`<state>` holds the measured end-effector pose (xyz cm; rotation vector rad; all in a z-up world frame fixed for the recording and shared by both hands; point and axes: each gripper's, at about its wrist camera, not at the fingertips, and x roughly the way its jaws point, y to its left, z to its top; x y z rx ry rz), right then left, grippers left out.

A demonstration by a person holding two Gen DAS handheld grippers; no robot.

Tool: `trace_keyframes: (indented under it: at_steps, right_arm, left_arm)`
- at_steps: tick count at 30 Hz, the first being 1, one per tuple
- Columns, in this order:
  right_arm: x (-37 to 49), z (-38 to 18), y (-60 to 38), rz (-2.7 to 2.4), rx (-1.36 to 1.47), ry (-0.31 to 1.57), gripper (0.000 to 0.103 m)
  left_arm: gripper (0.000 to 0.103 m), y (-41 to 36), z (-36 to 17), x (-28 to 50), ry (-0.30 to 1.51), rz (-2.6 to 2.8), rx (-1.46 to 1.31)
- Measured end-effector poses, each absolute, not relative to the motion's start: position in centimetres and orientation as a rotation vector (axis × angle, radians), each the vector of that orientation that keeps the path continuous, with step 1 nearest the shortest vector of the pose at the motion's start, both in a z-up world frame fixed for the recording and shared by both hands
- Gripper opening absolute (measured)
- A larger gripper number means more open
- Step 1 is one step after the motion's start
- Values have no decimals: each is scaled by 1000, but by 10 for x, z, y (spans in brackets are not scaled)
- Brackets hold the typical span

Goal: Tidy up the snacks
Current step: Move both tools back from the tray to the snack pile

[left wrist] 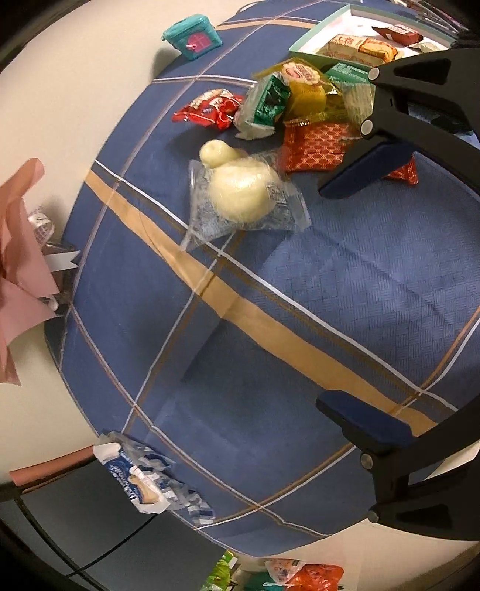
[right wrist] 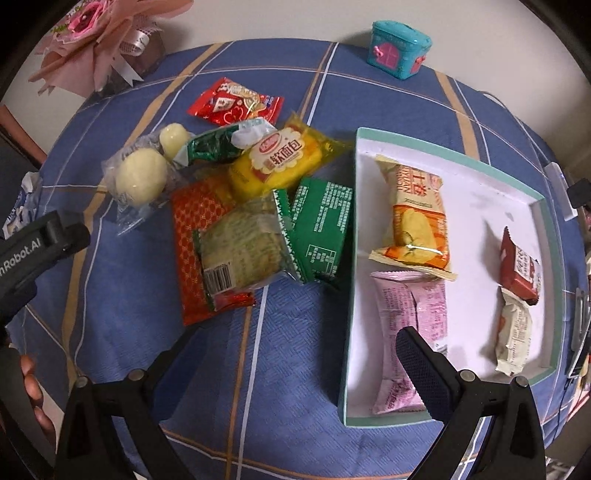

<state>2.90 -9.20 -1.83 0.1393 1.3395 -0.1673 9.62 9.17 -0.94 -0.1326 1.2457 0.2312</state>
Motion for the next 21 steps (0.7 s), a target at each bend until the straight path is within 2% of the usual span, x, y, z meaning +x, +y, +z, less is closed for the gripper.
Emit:
trace_keyframes:
  at_steps: [21]
  right_arm:
    - [64,-20,-125,-160,217,1246,103]
  left_arm:
    - [103,62,-34,100,1343,160,-113]
